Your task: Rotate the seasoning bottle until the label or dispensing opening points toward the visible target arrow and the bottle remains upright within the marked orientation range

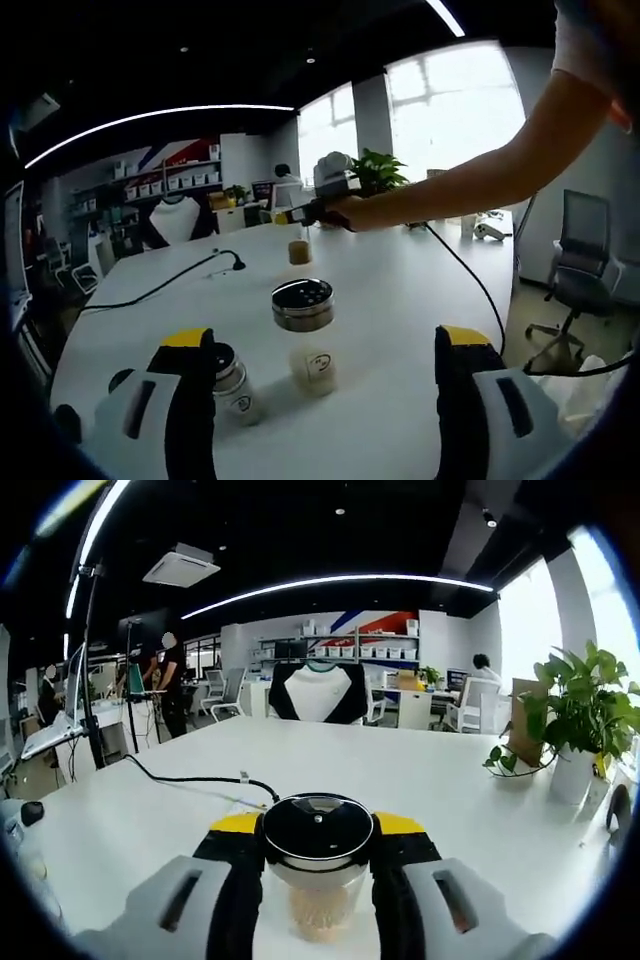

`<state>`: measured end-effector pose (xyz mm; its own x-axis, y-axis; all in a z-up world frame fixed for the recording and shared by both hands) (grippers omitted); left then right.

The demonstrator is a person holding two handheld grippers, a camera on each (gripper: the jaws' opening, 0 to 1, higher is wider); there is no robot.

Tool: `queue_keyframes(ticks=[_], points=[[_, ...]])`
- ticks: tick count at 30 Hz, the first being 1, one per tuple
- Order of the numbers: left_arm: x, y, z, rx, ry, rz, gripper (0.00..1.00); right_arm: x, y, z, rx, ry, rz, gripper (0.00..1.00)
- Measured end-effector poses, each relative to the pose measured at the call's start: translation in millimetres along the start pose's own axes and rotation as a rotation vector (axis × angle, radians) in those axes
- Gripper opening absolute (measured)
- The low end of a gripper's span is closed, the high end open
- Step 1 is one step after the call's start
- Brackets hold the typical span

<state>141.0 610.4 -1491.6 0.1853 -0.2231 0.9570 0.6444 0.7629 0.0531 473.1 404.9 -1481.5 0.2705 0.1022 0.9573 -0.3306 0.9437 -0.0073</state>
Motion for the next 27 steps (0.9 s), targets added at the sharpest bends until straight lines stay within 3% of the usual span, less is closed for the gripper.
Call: queue_keyframes(ticks=[11, 27], points=[[2.3, -9.3, 1.5, -0.023, -0.007, -0.005, 0.96, -13.1, 2.2, 22.4, 0.018, -0.008, -0.001, 0.38], [7.3, -24.8, 6.6, -0.050, -0.037, -0.013, 0.96, -30.1, 14.9, 79.1, 0.055, -0.012, 0.001, 0.38]])
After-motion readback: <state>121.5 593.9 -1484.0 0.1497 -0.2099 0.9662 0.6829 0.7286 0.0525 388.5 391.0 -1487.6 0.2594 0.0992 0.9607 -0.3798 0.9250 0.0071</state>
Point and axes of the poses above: the point that each gripper's makers call its tool centre point, and the gripper's own axes: z roughly backward along the fingers, y roughly to its left, x roughly out of its top, the point moved 4 cm from there along z, roughly backward along the fingers, and after that the axes turned 3 degrees about y, right-handed, at the moved point
